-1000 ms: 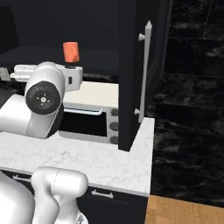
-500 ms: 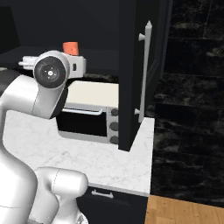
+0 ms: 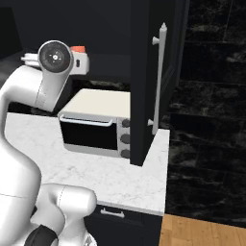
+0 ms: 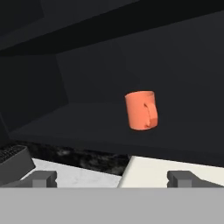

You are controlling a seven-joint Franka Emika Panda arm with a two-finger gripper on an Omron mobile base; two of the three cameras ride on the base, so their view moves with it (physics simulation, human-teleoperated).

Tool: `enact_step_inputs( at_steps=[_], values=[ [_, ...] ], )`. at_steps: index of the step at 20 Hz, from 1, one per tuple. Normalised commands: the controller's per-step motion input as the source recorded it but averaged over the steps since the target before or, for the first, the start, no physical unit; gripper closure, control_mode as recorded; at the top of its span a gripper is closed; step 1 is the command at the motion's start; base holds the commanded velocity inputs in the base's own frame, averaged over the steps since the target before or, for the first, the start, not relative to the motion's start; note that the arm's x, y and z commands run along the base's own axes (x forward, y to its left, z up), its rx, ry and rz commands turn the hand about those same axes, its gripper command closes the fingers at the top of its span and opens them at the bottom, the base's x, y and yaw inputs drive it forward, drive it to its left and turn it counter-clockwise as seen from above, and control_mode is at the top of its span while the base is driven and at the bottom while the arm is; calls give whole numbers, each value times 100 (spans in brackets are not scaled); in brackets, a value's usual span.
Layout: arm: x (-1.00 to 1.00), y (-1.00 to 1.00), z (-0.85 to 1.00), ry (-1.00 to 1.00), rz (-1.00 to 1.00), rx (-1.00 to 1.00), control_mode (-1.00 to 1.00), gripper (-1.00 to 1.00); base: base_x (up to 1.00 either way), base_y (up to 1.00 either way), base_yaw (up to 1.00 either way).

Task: Gather all objects into one cabinet and sort the glasses and bowls to opposite sides.

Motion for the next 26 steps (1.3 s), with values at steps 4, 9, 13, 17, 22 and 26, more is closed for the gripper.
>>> enact_step_inputs(
  at_steps=[4, 9, 13, 17, 22, 26],
  values=[
    [2, 0, 0, 0, 0, 0, -100, -100, 0, 0, 0],
    [7, 0, -3, 0, 0, 0, -100, -100, 0, 0, 0],
    [30, 0, -5, 3, 0, 0, -100, -100, 0, 0, 0],
    [32, 0, -1, 4, 0, 0, -100, -100, 0, 0, 0],
    [33, 0, -1, 4, 0, 0, -100, -100, 0, 0, 0],
    [32, 0, -2, 3, 0, 0, -100, -100, 0, 0, 0]
  ],
)
